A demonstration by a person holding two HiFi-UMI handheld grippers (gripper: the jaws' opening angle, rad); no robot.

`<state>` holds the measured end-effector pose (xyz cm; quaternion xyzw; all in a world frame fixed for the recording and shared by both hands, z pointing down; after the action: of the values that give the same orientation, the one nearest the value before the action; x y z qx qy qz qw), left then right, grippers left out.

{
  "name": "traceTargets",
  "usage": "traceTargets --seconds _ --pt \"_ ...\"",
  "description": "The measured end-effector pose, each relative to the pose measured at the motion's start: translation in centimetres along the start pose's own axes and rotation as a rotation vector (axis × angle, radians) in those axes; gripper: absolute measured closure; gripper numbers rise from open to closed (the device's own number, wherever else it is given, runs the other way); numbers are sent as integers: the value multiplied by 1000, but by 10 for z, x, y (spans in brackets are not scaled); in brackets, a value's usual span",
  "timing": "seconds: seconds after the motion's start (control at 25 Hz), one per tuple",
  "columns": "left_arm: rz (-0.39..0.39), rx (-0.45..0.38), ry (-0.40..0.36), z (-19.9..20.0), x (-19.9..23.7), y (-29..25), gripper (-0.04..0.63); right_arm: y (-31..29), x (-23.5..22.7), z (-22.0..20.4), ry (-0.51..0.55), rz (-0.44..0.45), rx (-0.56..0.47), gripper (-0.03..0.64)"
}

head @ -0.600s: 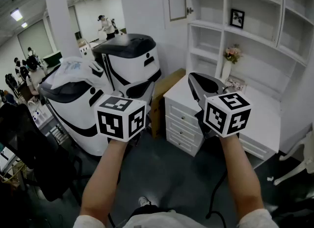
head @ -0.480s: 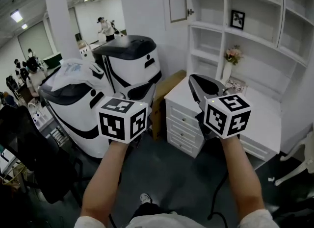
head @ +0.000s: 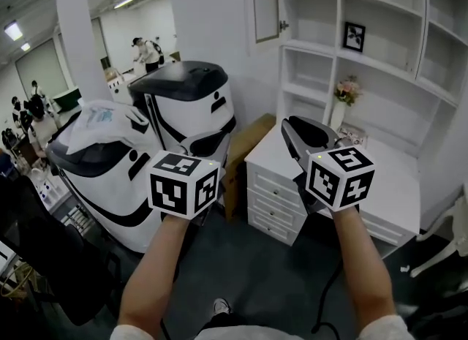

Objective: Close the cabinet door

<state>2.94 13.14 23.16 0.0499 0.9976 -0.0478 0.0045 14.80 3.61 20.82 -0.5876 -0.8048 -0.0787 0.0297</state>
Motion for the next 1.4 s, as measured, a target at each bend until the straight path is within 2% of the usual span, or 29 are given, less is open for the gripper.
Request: traceTargets --seconds 0.36,0.64,1.04,1.4 --pt "-54 -22 22 11 69 -27 597 -66 6 7 11 -51 9 511" --pt "-131 -40 30 16 107 -42 597 -109 21 11 18 -91 22 460" --pt "-196 -62 46 20 145 -57 597 -151 31 16 18 -145 25 403" --pt "-213 -76 54 21 163 -71 597 -178 27 16 31 -163 26 338"
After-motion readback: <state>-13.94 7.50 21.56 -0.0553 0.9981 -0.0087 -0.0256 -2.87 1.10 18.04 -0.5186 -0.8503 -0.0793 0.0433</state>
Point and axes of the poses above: the fingertips, and each gripper's own axes: y backward along the fingers, x to its left, z out of its top, the point moved 3 cm from there along y, backward along the fingers, and after that the axes turned 5 degrees about y, right-handed, at the moved point
